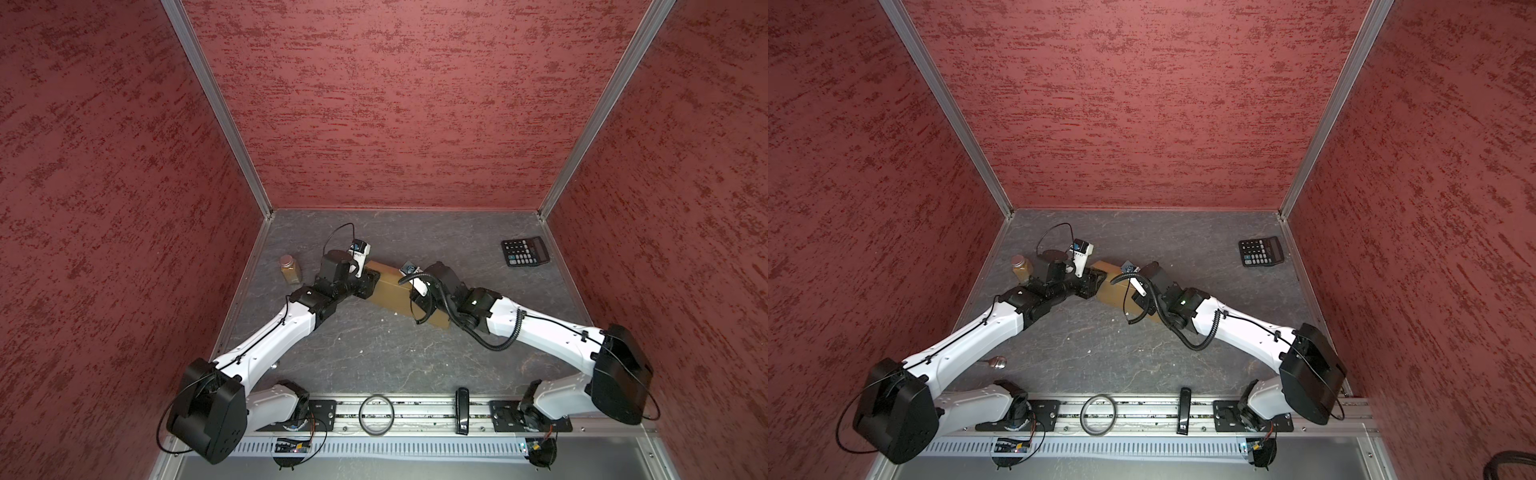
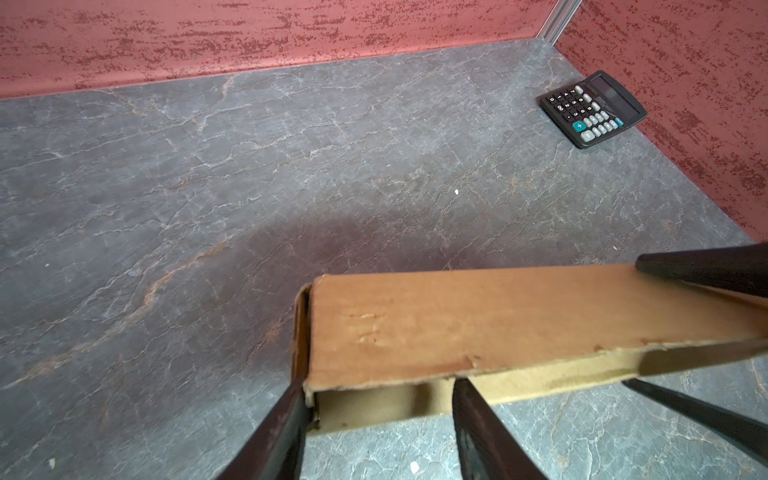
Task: Fold the paper box
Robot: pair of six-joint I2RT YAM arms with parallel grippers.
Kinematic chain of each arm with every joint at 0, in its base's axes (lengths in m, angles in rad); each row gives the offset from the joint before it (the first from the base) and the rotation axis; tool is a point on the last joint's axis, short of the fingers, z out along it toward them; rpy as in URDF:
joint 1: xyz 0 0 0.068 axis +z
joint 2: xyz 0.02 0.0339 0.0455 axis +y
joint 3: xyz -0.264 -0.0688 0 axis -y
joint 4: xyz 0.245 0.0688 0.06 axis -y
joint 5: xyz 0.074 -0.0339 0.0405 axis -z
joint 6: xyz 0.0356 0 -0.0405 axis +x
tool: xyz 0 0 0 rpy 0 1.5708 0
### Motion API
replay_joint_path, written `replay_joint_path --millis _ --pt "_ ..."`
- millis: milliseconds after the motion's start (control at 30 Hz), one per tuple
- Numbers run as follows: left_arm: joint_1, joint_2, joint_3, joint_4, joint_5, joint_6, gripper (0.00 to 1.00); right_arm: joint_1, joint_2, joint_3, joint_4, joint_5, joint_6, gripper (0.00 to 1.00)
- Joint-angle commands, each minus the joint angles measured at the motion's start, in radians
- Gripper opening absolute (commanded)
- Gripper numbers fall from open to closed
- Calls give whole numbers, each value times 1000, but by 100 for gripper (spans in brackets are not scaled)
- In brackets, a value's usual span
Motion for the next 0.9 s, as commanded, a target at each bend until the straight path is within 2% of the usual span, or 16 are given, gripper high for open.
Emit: replay_joint_path --millis 0,300,400,700,867 --pt "3 -29 -7 -147 -1 -20 56 -33 47 -14 -75 20 46 57" --pt "7 -110 -13 -186 -2 -59 58 -34 37 -11 -69 9 44 57" --pt "40 -126 7 -196 5 -95 60 -34 33 -8 -71 8 45 56" --pt "292 -38 112 -72 297 -285 62 -33 29 -5 -77 4 46 56" --pt "334 82 195 -18 415 -344 63 -31 24 -4 -79 8 49 56"
